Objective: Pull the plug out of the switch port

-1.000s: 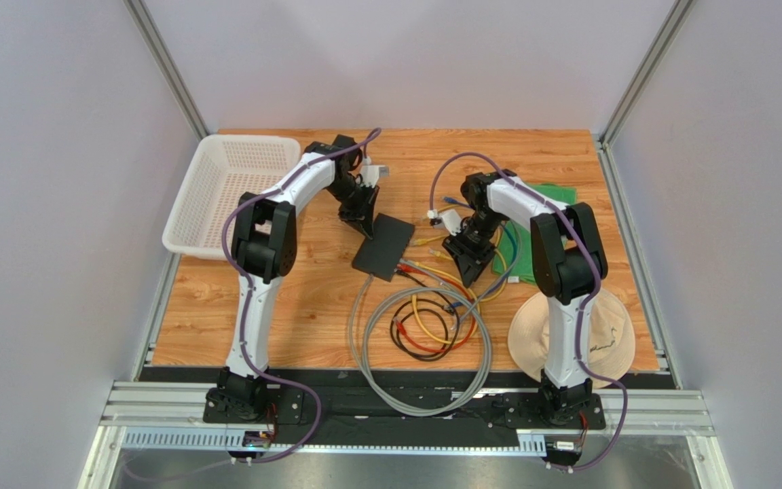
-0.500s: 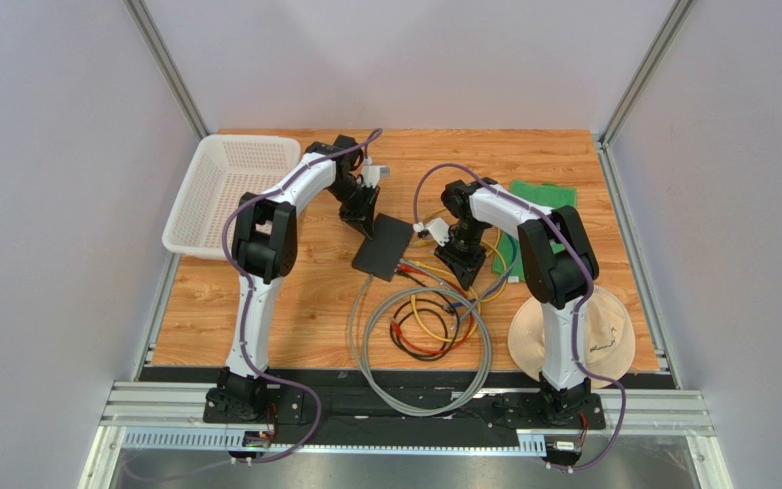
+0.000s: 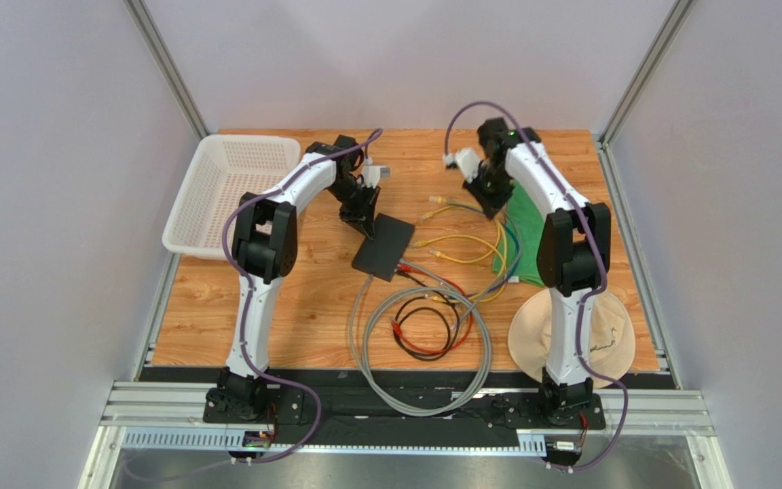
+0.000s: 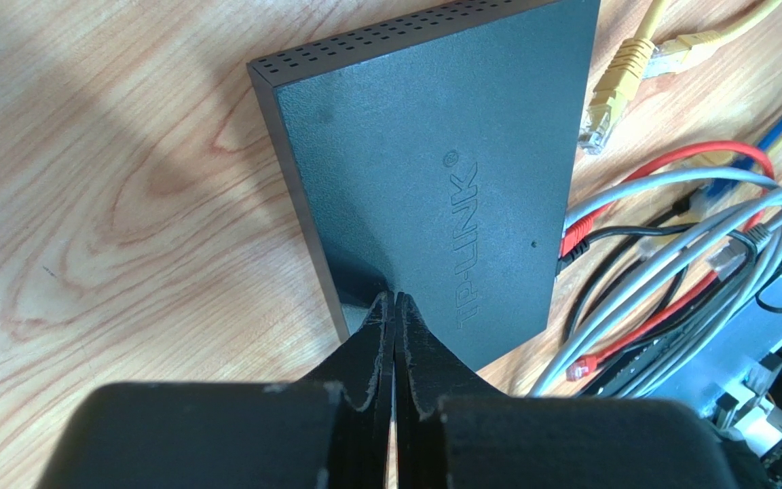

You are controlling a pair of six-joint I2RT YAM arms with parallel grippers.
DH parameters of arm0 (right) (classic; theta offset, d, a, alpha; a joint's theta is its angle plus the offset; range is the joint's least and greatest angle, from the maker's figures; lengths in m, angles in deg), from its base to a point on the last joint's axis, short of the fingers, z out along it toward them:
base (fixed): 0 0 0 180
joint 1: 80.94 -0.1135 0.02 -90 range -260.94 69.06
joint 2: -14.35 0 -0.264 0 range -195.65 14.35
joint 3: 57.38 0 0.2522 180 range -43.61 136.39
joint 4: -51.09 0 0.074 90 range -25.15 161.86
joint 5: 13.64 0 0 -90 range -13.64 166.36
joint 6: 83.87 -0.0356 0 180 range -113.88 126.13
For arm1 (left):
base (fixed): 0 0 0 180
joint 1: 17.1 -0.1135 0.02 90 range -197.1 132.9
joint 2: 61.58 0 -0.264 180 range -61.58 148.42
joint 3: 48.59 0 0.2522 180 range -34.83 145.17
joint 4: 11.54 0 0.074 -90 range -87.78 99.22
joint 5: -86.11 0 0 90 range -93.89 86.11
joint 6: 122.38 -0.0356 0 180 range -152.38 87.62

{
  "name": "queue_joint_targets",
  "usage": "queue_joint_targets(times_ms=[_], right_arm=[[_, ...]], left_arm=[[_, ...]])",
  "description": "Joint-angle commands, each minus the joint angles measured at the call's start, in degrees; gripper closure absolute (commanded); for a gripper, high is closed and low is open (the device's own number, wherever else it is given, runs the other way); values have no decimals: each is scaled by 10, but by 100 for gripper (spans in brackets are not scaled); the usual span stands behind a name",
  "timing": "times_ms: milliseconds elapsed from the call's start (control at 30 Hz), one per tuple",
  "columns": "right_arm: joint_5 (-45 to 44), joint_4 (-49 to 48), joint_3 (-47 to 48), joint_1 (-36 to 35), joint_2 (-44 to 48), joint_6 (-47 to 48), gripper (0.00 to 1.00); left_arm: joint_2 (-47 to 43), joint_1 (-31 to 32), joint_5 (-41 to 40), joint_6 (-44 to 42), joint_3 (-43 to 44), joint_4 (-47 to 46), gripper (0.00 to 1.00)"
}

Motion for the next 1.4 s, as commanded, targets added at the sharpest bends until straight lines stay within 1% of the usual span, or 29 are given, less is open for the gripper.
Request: queue_joint_targets(times_ms=[0, 33, 67, 100, 167, 200, 233, 267, 333, 367, 433, 467, 533, 600, 667, 700, 733, 767, 833, 867, 900, 933, 1000, 1033, 1100, 1200, 1267, 1333, 1367], right_arm=[[-55, 10, 190, 42, -72, 45, 93], [-61, 9, 207, 44, -97, 50, 86], [-82, 8, 224, 42, -105, 47, 63], [-84, 1, 236, 40, -108, 39, 56], [-63, -12, 244, 30, -90, 7, 43], [-33, -29, 238, 27, -77, -4, 40], [-13, -40, 208, 24, -63, -28, 36], [41, -50, 190, 19, -46, -42, 35], [119, -79, 123, 19, 9, -78, 35], [210, -85, 95, 20, 25, -97, 35], [301, -92, 34, 18, 58, -108, 36], [381, -84, 20, 18, 60, -115, 36], [454, -66, 3, 12, 41, -117, 36], [488, -14, 16, 3, -12, -108, 37], [527, -3, 9, -10, -36, -106, 39], [533, -7, 0, -17, -41, -105, 41], [531, -11, -7, -31, -51, -102, 50], [523, -7, -10, -38, -58, -100, 53], [491, -4, -9, -55, -76, -105, 64], [484, -4, -12, -60, -80, -106, 67], [475, 0, -12, -63, -84, -108, 70], [467, 6, -11, -69, -89, -105, 76], [455, 1, -27, -72, -93, -109, 79], [449, -6, -32, -73, -91, -119, 81], [430, -25, -37, -74, -88, -124, 83], [351, -71, -28, -75, -90, -164, 84], [288, -87, 7, -69, -103, -167, 84], [255, -99, 41, -55, -131, -169, 83], [234, -111, 86, -48, -141, -178, 83]], left_arm=[[-9, 6, -27, -20, -2, -5, 100], [-10, 7, -28, -20, -2, -5, 100], [-11, 7, -29, -21, -2, -5, 100], [-12, 7, -30, -24, -1, -3, 100], [-18, 7, -32, -28, 0, -2, 93], [-20, 6, -33, -29, 2, 3, 87], [-27, 6, -33, -31, 6, 4, 77], [-34, 6, -32, -28, 9, 5, 72], [-54, 2, -23, -21, 16, 9, 64], [-63, -1, -9, -16, 18, 12, 61], [-92, -13, 17, -7, 13, 12, 55], [-103, -17, 28, -5, 7, 7, 54], [-121, -28, 51, 5, -9, 0, 52], [-115, -30, 64, 8, -6, 5, 51], [-103, -30, 81, 15, 3, 11, 51], [-88, -30, 83, 25, 7, 9, 52], [-83, -30, 90, 29, 7, 5, 54], [-78, -30, 93, 29, 6, -5, 55], [-66, -29, 97, 29, 0, -12, 66], [-64, -28, 97, 30, -1, -15, 70], [-60, -27, 93, 29, -2, -13, 79], [-60, -26, 83, 25, -3, -10, 83], [-62, -24, 75, 22, -9, -10, 93], [-62, -24, 77, 23, -12, -10, 96], [-65, -23, 76, 24, -21, -16, 98], [-62, -22, 76, 29, -24, -18, 96], [-59, -22, 76, 29, -23, -18, 93], [-57, -22, 73, 29, -21, -15, 89], [-56, -22, 71, 29, -19, -14, 88]])
